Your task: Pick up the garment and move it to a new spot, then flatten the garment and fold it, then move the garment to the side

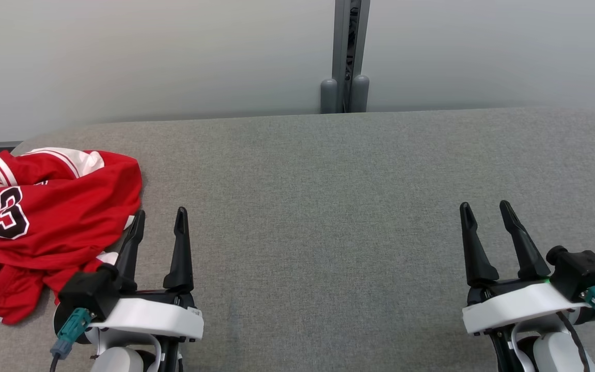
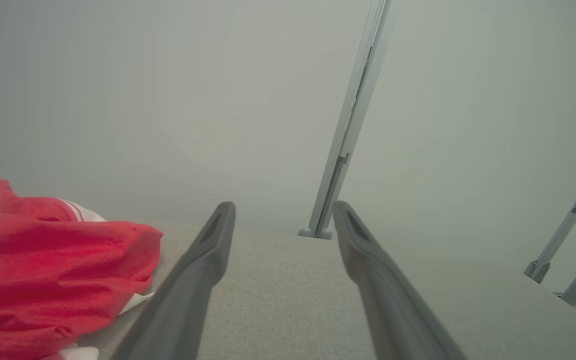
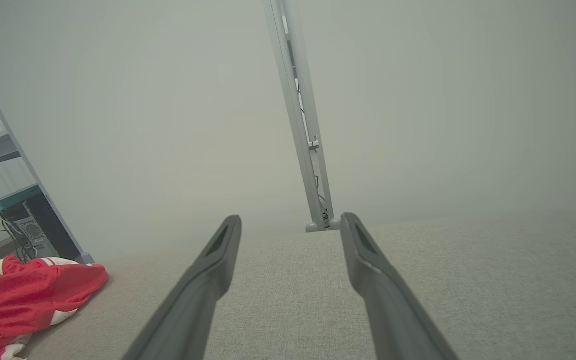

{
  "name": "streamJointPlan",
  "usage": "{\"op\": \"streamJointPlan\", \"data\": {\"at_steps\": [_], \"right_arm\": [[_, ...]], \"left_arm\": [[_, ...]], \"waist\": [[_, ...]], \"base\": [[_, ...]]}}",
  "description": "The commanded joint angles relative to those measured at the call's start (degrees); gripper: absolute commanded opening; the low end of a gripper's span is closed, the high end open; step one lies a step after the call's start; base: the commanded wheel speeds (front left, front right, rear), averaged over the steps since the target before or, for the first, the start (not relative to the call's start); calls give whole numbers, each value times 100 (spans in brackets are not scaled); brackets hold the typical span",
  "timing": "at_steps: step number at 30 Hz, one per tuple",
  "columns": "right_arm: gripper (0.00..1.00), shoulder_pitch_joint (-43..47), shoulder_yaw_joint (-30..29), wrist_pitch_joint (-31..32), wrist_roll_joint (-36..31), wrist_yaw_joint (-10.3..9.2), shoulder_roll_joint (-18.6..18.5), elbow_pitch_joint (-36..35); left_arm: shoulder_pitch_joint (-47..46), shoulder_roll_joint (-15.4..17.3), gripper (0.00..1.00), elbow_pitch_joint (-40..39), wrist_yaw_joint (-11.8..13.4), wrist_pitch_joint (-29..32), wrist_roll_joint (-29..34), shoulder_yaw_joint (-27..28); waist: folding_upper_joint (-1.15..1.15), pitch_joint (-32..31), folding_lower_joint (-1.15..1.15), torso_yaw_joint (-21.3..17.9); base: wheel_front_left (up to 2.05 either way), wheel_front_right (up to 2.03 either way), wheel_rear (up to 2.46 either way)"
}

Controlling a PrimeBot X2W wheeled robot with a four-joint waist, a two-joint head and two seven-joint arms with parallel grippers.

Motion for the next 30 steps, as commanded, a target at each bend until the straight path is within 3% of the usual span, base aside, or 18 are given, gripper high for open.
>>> {"op": "streamJointPlan", "data": {"at_steps": [1,30], "right_arm": [[100,-77,41,-71,-142,36,-54,-58],[100,-189,211,-460,-1434,36,-80,-78]], "left_arm": [[-126,25,100,-40,26,-54,131,4],[-231,34,100,382,116,-288,1135,19]], "waist": [[0,1,0,-5],[0,75,0,-5]], "base": [[0,0,0],[0,0,0]]}}
